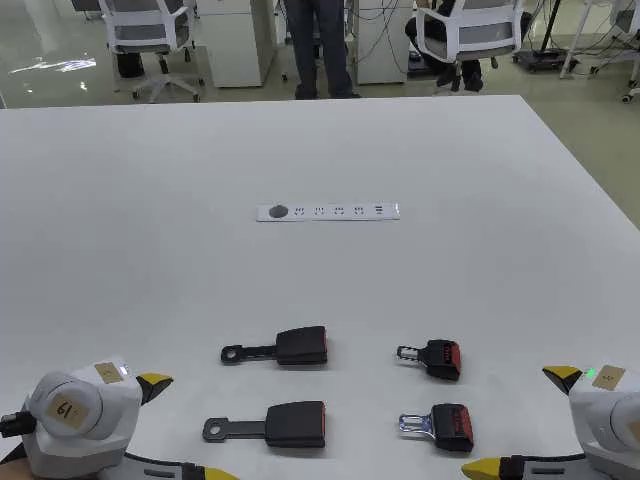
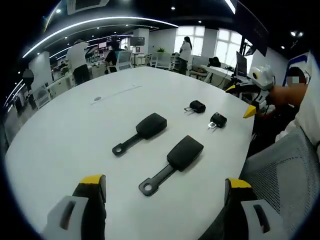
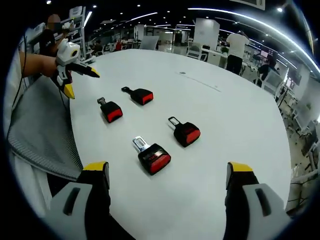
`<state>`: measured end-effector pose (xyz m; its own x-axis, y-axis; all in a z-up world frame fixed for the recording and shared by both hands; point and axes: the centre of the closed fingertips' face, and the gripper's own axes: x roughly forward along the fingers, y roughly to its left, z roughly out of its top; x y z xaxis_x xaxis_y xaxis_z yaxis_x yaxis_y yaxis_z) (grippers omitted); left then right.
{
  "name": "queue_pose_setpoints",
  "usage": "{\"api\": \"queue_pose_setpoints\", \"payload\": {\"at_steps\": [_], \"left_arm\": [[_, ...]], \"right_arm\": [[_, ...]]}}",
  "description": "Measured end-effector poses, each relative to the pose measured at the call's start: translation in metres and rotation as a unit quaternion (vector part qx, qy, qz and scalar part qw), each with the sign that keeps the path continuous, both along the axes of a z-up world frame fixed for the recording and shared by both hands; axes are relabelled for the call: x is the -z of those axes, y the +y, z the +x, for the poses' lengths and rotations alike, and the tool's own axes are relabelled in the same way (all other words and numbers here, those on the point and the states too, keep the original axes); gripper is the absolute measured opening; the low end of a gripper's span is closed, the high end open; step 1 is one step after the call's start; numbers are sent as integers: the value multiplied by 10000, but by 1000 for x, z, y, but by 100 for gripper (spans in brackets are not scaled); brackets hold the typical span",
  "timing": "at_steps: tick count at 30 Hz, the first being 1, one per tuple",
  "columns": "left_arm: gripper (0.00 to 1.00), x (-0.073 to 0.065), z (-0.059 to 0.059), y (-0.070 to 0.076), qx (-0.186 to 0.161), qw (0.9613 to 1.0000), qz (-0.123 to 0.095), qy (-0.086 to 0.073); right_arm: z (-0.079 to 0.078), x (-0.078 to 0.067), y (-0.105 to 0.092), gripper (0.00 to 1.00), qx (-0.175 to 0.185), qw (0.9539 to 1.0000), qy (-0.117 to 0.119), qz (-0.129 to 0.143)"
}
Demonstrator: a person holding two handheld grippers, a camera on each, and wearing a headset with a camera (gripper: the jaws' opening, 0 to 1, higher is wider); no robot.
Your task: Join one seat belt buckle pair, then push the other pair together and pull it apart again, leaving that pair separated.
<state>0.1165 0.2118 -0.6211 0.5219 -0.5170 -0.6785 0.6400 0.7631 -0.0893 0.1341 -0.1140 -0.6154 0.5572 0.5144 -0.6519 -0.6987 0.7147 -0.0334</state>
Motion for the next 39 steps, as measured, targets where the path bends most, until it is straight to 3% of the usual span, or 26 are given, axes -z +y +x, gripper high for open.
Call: {"api": "queue_pose_setpoints", "payload": {"at_steps": [10, 18, 25, 28, 39], "left_arm": [[100, 4, 1, 4, -39, 9999, 45, 93], [100, 2, 3, 1, -38, 10000, 65, 63], [100, 4, -2, 0, -6, 9999, 83, 67], [100, 5, -5, 2, -18, 9999, 83, 84], [100, 4, -4, 9, -56, 9999, 103, 46]], "right_arm": [[0, 1, 1, 99, 37, 10000, 27, 22], [-1, 3, 4, 98, -9, 10000, 32, -20], [-5, 6, 5, 96, -92, 9999, 49, -123], [-7, 5, 8, 95, 62, 9996, 251, 103], [-4, 2, 8, 94, -72, 9998, 140, -84]]}}
